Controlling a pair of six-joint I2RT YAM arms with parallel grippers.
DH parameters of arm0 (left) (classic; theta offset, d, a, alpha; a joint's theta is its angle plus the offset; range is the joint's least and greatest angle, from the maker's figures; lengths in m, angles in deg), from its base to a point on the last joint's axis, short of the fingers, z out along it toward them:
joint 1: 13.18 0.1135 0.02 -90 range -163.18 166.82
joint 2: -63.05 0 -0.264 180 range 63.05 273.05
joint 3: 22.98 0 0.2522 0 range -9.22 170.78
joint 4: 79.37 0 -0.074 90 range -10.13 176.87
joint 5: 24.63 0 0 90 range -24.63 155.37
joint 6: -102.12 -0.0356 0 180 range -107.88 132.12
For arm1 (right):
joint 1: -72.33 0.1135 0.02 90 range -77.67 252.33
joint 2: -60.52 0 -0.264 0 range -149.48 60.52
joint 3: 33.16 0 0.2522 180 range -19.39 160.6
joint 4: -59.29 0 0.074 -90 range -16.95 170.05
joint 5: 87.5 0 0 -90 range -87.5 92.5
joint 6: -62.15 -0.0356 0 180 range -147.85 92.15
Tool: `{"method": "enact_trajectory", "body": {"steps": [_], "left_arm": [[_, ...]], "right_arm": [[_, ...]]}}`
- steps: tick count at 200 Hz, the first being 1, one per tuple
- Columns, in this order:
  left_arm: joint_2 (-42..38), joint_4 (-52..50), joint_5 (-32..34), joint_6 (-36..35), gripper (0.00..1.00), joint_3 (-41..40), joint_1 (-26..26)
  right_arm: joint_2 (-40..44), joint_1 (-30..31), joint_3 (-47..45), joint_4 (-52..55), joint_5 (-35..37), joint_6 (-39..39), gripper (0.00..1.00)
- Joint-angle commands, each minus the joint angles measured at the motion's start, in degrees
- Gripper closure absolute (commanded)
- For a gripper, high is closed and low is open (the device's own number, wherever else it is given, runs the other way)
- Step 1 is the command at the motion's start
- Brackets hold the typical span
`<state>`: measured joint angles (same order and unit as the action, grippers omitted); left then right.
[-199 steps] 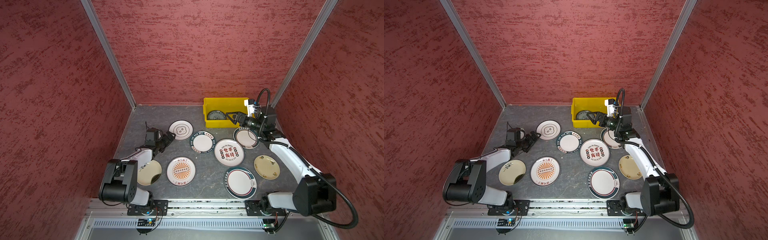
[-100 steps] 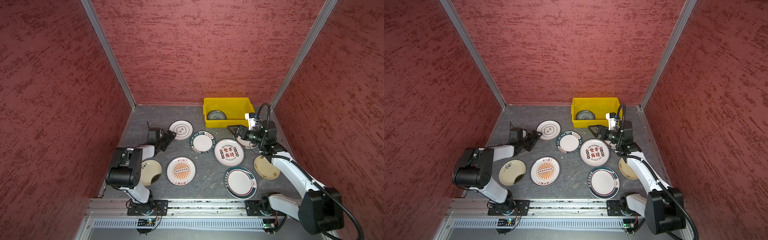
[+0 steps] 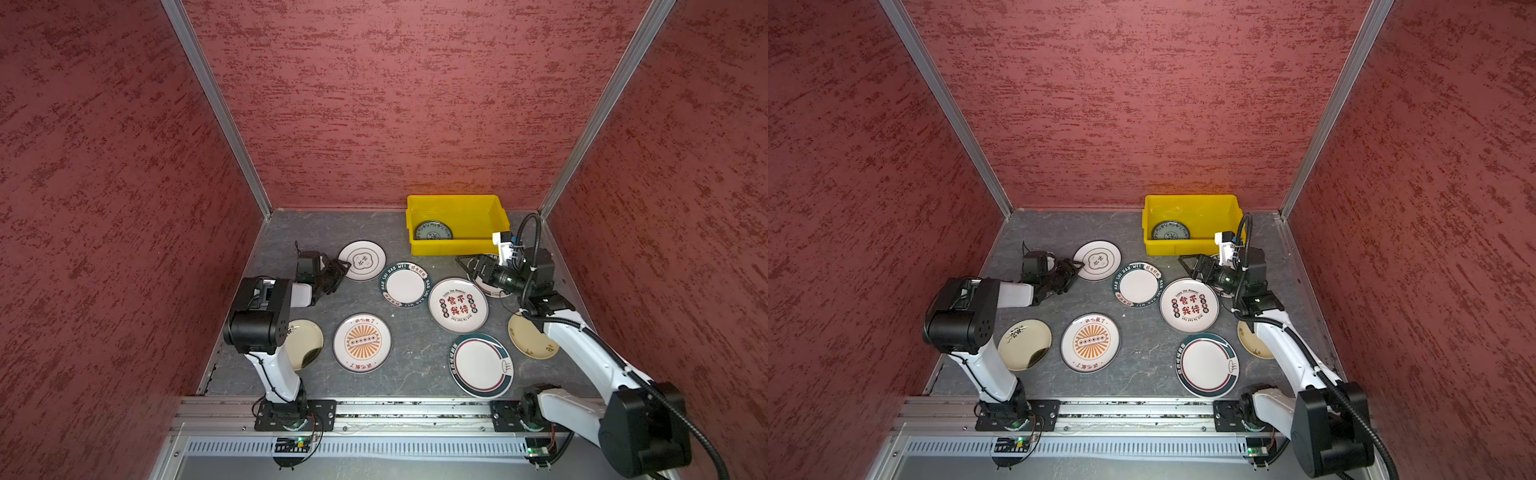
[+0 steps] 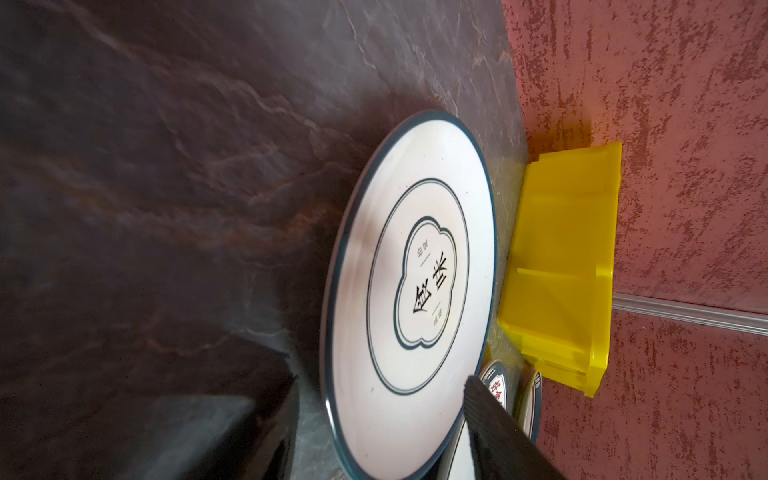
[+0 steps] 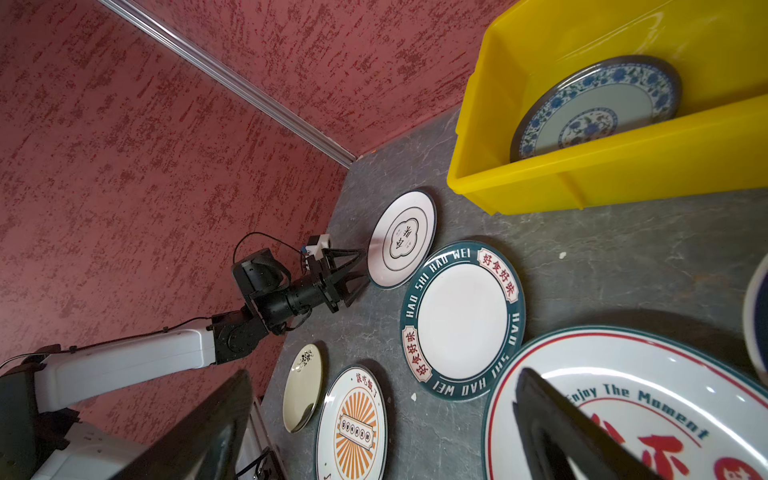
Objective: Place the plates into the plastic bin on the countertop
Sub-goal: Pick up the plate from the top-center of the table.
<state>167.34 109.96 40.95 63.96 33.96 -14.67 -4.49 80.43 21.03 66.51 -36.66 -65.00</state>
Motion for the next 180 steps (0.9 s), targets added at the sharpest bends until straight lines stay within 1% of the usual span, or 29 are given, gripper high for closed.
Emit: {"method": "enact_trajectory", "body": {"steps": [1,22,33,50,66,89,119,135,147,169,180], "left_arm": [[2.46,-0.36,0.34,0.57,0.38,0.19,0.06],[3.74,0.6,0.43,1.2,0.44,0.4,0.03],[4.31,1.48,0.43,1.48,0.49,0.25,-0.05],[5.01,2.47,0.46,1.96,0.55,0.2,-0.08],[5.56,2.66,0.39,1.98,0.56,0.44,-0.06],[5.97,2.6,0.17,1.8,0.67,1.01,-0.07],[6.51,2.48,0.34,1.74,0.71,1.58,0.05],[6.73,2.48,0.17,1.59,0.87,1.95,0.01],[6.89,2.28,0.12,1.55,0.96,2.03,0.11],[7.1,2.23,0.07,1.6,0.96,2.19,0.13],[7.15,2.05,0.07,1.56,0.99,2.2,0.2]], "right_arm": [[0.77,0.06,-0.31,-1.09,1.55,-0.47,0.01],[0.68,0.07,-0.17,-0.84,1.89,-0.21,0.01],[0.59,0.06,-0.28,-0.84,1.93,-0.26,0.01],[0.33,-0.01,-0.41,-0.84,1.98,-0.21,0.01],[0.15,0.07,-0.45,-0.92,2.17,-0.23,0.01],[-0.33,0.05,-0.63,-1.22,2.39,-0.21,0.01],[-0.99,0.07,-0.77,-1.44,2.29,-0.22,0.01],[-1.25,0.07,-0.87,-1.5,2.33,-0.12,0.01],[-1.51,0.01,-0.83,-1.45,2.42,-0.04,0.01],[-1.84,0.07,-0.87,-1.54,2.33,0.43,0.01],[-2.11,0.07,-0.82,-1.71,2.24,0.66,0.01]]}}
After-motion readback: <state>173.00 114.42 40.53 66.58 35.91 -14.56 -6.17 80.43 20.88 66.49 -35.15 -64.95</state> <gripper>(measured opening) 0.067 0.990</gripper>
